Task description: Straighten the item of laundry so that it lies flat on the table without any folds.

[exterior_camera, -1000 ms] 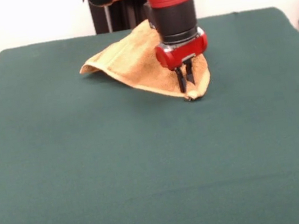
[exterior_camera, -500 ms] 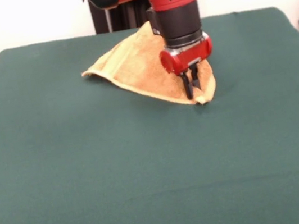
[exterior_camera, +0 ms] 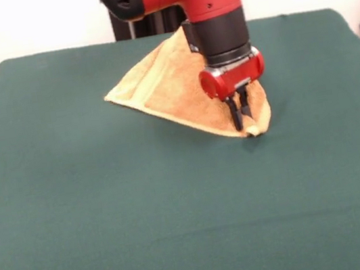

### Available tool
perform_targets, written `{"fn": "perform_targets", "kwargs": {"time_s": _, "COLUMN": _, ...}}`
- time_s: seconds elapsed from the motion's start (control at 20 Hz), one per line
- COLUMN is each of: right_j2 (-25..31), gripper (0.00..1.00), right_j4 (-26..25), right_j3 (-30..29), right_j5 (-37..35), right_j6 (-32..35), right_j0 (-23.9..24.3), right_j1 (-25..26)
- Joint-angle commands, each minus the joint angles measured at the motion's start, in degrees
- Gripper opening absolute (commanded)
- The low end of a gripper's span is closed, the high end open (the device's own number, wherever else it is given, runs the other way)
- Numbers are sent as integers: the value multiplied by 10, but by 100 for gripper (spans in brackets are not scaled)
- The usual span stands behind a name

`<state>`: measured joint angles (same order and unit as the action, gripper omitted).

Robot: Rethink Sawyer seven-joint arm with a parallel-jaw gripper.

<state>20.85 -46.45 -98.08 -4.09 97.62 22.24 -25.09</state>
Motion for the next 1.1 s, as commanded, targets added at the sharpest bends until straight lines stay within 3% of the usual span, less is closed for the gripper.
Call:
{"fn": "perform_targets", "kwargs": {"time_s": 0.05, "right_j2": 127, "gripper": 0, "right_j4": -32, "right_j3": 92, "right_j5": 6, "right_j6": -28, "right_j0": 17, "right_j1": 27}}
{"fn": "perform_targets", "kwargs": {"time_s": 0.75, "right_j2": 174, "gripper": 0, "right_j4": -46, "right_j3": 94, "right_j5": -51, "right_j6": -62, "right_j0": 21, "right_j1": 2}}
{"fn": "perform_targets", "kwargs": {"time_s": 1.1, "right_j2": 165, "gripper": 0, "right_j4": -59, "right_j3": 84, "right_j5": -60, "right_j6": -57, "right_j0": 23, "right_j1": 8}}
